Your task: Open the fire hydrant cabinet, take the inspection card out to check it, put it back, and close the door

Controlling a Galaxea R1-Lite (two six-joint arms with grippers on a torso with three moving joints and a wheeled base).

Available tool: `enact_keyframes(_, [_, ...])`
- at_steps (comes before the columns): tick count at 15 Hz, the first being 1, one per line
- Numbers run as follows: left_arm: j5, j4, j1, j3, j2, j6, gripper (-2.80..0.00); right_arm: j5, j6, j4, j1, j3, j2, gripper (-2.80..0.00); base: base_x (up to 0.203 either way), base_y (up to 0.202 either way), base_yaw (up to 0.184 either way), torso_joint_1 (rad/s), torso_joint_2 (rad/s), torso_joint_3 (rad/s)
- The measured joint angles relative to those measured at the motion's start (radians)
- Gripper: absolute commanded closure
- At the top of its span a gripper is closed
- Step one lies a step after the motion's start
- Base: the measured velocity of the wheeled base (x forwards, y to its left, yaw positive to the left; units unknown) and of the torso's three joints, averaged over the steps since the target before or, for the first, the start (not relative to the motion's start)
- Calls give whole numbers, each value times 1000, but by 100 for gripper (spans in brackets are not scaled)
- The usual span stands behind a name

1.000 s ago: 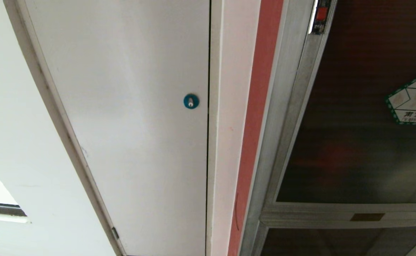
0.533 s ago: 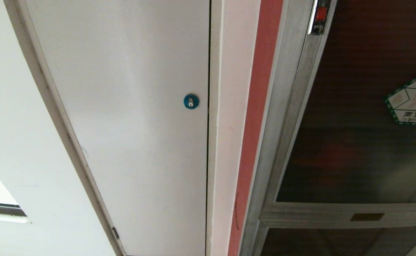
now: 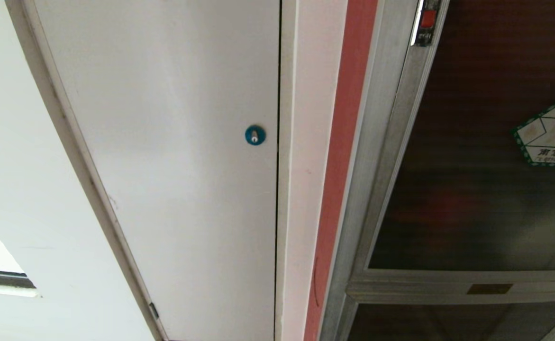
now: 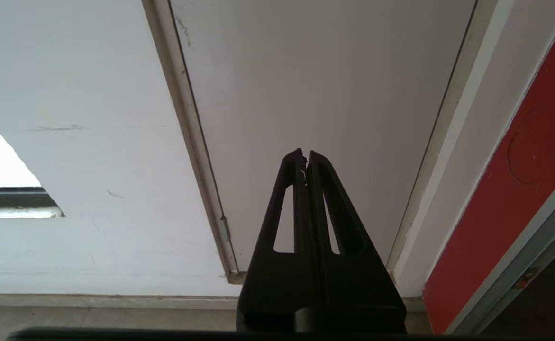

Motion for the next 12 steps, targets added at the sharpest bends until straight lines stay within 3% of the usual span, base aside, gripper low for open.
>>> enact_keyframes(5, [0, 0, 0, 0, 0, 0, 0, -24, -2, 115, -93, 197, -322, 0, 0, 0, 0, 0, 0, 0])
enact_keyframes(9, [0, 0, 0, 0, 0, 0, 0, -19, -4, 264, -117, 343, -565, 0, 0, 0, 0, 0, 0, 0])
enact_keyframes(12, [0, 0, 0, 0, 0, 0, 0, -14, -5, 299, -113, 478, -705, 0, 0, 0, 0, 0, 0, 0])
